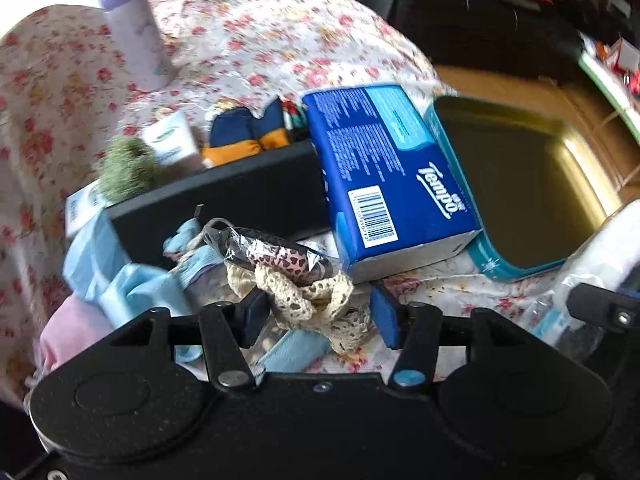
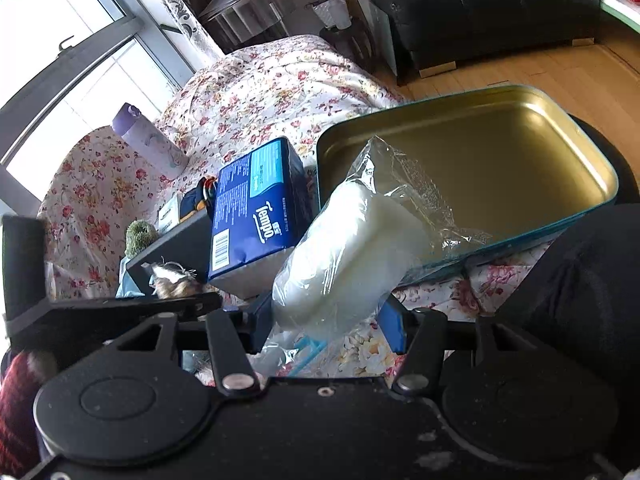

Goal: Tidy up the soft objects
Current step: 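Grasp the beige lace pouch with the left tool while the right tool holds the white pad, then carry both items into the tin tray and open both tools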

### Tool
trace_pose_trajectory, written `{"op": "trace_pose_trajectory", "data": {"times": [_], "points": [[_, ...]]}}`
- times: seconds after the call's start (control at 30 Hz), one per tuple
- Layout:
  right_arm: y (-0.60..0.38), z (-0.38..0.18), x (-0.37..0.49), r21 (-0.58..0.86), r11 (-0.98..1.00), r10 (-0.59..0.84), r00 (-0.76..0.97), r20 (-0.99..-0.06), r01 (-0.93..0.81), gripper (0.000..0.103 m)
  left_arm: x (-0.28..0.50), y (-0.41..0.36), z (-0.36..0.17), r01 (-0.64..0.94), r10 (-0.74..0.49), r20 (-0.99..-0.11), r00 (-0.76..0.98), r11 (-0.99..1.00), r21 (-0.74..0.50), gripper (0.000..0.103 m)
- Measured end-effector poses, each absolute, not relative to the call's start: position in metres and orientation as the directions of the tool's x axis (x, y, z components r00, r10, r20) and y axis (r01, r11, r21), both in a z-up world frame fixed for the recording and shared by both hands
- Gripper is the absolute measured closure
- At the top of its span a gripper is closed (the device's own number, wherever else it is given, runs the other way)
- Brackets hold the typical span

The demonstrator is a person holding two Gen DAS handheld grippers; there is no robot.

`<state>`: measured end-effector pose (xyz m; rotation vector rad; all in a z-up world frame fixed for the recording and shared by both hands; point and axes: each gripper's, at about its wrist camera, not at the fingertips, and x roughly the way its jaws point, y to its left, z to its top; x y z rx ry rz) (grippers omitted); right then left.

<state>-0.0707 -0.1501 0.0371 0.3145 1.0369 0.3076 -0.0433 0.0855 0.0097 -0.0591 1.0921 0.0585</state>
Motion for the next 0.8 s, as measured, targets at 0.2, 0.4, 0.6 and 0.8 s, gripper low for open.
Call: {"op": "trace_pose_trajectory", "data": {"times": [0.2,0.4,0.6,0.8], "points": [[-0.156,0.046,-0.068,0.372,0.924,0.364,0.506,-0.782,-0.09,0.049,-0.06,0.095,0.051,-0.119,0.047,-0.834,0.55,0.993,-0.022,0.05],[-0.175,0.061,-0.053,0.317,0.948,0.277,0.554,-0.785,-0.025,0.049,-0.054,0.087,0.088,-0.078,0.009,-0.776,0.631,0.996,-0.051,0.05],[-0.203,0.078,-0.034,0.252,0.966,0.164,0.617,-0.769,0.057,0.048,-0.03,0.053,0.101,0.011,-0.049,-0.749,0.661,0.998,-0.056,0.05],[-0.22,0.082,-0.01,0.12,0.983,0.003,0.635,-0.772,0.14,0.048,-0.003,0.014,0.093,0.091,-0.124,-0.767,0.63,0.992,-0.085,0.05]]}}
